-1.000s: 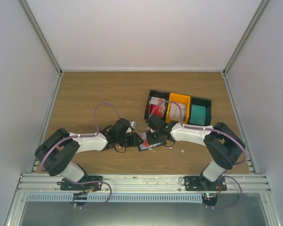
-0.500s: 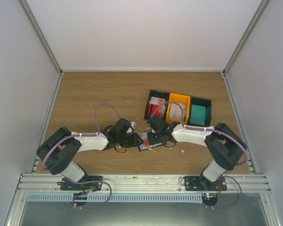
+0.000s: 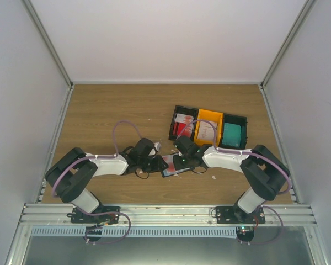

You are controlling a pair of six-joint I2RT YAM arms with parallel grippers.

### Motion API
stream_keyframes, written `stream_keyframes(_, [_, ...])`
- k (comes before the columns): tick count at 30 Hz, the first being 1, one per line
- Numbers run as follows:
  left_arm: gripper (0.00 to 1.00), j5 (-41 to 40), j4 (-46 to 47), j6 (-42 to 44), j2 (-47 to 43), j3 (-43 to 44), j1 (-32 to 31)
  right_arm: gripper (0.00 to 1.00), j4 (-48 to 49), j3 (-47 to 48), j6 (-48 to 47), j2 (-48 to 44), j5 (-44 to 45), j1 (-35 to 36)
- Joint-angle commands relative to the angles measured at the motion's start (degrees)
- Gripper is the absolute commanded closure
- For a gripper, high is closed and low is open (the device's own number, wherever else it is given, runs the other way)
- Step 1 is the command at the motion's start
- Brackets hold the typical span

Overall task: Put the credit cards into the card holder
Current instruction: Insert the credit card into the card holder.

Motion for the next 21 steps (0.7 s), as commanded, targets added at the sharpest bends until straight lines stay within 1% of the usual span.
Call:
stream_keyframes(1, [0.79, -1.5, -0.3, 0.9, -0.5, 2.2, -0.2, 1.0, -0.9, -2.1, 0.2, 1.0, -0.4, -0.4])
stream_keyframes(7, [0.73, -4.0, -3.8, 1.9, -4.4, 2.1, -0.2, 0.99, -0.5, -2.4, 0.3, 0.5, -0.5, -0.7])
stream_keyframes(11, [0.71, -4.1, -4.5, 2.0, -6.0, 2.1, -0.2, 0.99, -0.3, -2.6, 0.2, 0.6, -0.6, -0.8])
stream_keyframes(17, [0.71, -4.1, -4.2, 1.8, -4.1, 2.6, -0.2, 1.0, -0.1, -2.6, 0.1, 0.7, -1.0, -0.9])
stream_keyframes(21, [0.68, -3.1, -3.1, 1.4, -2.4, 2.5, -0.1, 0.99, 0.0, -2.7, 0.0, 0.8, -1.1, -1.0])
